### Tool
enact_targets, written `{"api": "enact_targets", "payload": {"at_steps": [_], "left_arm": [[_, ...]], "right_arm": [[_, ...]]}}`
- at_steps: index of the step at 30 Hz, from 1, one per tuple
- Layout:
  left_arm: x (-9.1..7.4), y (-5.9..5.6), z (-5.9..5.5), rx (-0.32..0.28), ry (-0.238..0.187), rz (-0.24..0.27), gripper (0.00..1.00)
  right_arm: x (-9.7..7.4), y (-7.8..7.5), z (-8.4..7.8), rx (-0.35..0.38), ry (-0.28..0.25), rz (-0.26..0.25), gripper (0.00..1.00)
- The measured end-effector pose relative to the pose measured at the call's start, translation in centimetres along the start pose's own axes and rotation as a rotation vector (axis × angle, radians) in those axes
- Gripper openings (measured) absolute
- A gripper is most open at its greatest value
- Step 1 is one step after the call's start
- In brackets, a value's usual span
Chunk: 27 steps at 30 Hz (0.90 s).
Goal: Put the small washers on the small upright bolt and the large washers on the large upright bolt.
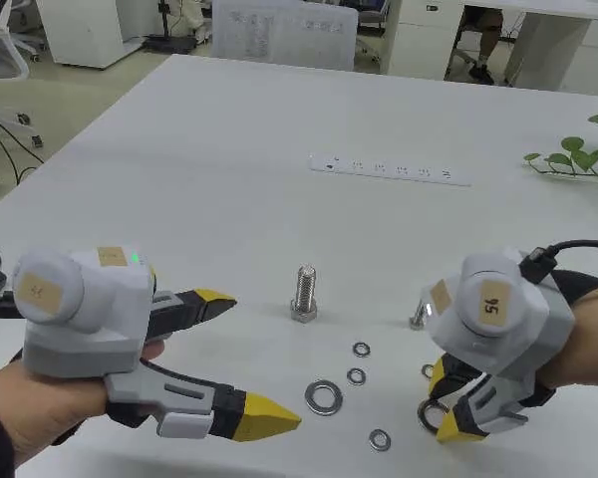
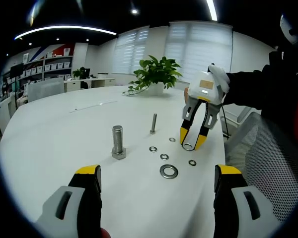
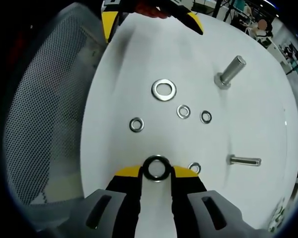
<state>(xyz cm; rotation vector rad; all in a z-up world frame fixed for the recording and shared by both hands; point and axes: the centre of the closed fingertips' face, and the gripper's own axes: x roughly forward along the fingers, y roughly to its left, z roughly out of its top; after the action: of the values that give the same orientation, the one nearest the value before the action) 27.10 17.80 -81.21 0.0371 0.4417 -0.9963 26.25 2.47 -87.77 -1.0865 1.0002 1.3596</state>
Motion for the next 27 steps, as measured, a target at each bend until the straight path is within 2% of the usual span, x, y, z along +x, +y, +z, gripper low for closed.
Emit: {"api": "enact_targets", "payload": {"at_steps": [15,27], "left_arm": [[-0.24,0.29,0.29,-0.007,-0.020,0.005,0.95],[-0.37,0.59,0.62,-0.013,-0.041,0.021,0.95]], "right_arm": [[-0.02,-0.17,-0.17,0.008,0.020,-0.006,0.22],[-0.58,-0.20,0.08,0.014,0.014,-0.010,0.22]]}}
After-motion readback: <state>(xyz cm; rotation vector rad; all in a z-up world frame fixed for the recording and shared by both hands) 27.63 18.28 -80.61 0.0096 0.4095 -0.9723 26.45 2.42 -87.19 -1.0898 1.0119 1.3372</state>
